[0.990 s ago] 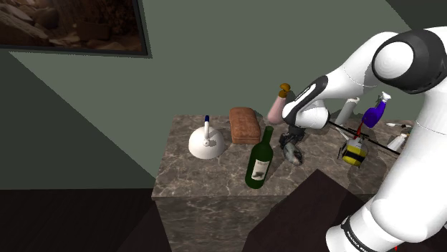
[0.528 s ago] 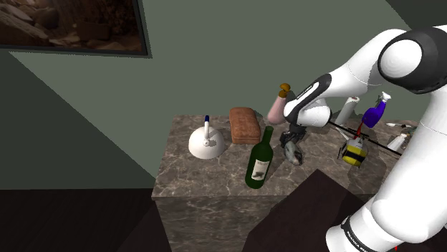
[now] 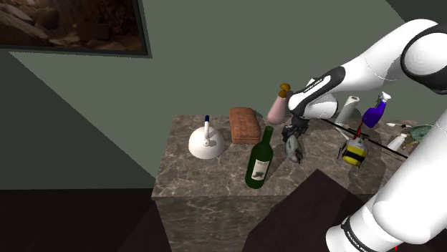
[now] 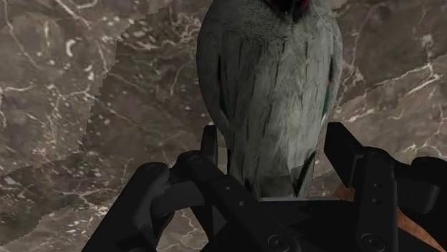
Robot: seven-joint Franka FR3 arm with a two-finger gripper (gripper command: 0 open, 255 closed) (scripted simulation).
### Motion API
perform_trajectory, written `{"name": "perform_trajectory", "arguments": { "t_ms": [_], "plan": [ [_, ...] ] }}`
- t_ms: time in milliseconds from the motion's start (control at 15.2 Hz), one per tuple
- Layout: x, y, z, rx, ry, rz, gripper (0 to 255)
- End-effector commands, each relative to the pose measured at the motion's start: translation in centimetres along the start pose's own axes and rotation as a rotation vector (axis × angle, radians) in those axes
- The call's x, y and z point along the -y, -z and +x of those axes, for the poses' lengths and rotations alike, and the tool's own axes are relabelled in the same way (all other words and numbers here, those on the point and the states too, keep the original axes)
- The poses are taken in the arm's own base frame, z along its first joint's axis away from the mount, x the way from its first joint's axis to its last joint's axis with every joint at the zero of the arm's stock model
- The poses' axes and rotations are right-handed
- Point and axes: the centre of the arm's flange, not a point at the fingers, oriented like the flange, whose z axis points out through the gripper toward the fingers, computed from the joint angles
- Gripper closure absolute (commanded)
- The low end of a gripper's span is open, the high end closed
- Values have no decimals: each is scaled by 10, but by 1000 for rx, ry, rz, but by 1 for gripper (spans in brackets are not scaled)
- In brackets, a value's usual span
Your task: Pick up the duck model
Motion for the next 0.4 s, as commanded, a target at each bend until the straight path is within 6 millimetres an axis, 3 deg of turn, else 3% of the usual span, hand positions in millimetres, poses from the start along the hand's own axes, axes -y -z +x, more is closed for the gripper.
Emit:
{"name": "perform_trajectory", "arguments": {
  "t_ms": [0,330],
  "plan": [
    [0,10,0,0,0,0,255],
    [1,27,0,0,0,0,255]
  ]
}}
